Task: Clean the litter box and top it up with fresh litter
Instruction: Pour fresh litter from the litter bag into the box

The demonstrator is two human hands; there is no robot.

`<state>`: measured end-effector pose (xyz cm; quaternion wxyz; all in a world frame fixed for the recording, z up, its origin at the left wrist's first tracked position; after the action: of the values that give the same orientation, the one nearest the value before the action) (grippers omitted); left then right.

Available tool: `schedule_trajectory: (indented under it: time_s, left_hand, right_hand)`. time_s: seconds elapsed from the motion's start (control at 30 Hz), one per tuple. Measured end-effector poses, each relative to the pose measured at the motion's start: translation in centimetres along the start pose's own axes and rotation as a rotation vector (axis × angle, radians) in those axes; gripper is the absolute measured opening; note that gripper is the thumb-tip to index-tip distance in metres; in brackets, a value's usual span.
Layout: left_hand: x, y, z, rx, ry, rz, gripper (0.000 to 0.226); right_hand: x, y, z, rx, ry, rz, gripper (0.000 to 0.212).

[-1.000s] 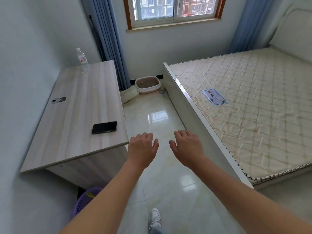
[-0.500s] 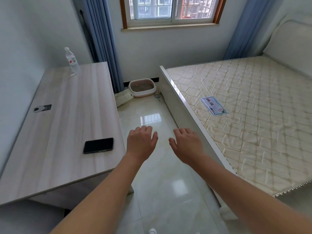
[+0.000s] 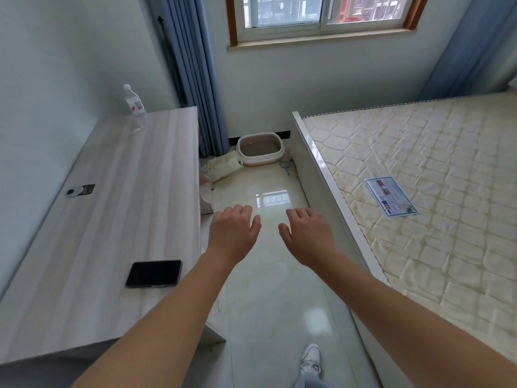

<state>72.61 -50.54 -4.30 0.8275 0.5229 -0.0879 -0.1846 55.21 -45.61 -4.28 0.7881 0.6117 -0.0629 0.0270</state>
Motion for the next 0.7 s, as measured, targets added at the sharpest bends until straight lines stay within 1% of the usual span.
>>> schedule_trajectory:
  time_s: [0.1,0.17,0.33,0.4,0.53,0.6,0.7]
  left_hand:
    - [-0.7,-1.6,3.3,0.018,0.008,0.038,0.054]
    - [-0.9,-2.6,5.2,0.021,0.044,0.072,0.052]
    - [-0.9,-4.6,8.9,0.062,0.089,0.096,0.049]
    - [0.1,-5.9,10.6,0.082,0.106,0.104,0.046]
    - [3.1,-9.4,15.0,0.084,0.136,0.111,0.051]
    - [4.6,-11.3,17.9,0.088,0.131,0.089,0.047]
    - [6.2,-14.2,22.8,0.086,0.139,0.063,0.056]
  right_hand:
    - [-2.3,-0.7,3.8,0.005,0.041,0.023,0.043]
    - [-3.3,-1.3,6.4,-0.001,0.091,0.025,0.043]
    - [-4.4,-3.2,12.2,0.026,0.15,0.037,0.042]
    - [-4.3,-4.3,14.7,0.031,0.174,0.038,0.041]
    - [-4.2,-7.0,20.5,0.055,0.214,0.033,0.042]
    - [-4.3,-8.3,24.0,0.074,0.204,0.039,0.043]
    - [-5.1,-9.5,28.8,0.063,0.181,0.035,0.043]
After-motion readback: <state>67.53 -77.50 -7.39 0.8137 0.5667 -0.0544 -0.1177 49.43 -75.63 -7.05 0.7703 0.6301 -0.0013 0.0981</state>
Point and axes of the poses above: each hand's wrist, its own z-axis towards the middle knuckle, its own y-axis out of the back of the hand, x = y × z, the point moved 3 cm from there along z, towards the middle knuckle, and after that the axes turned 10 degrees about -x, right-handed, at the moved point
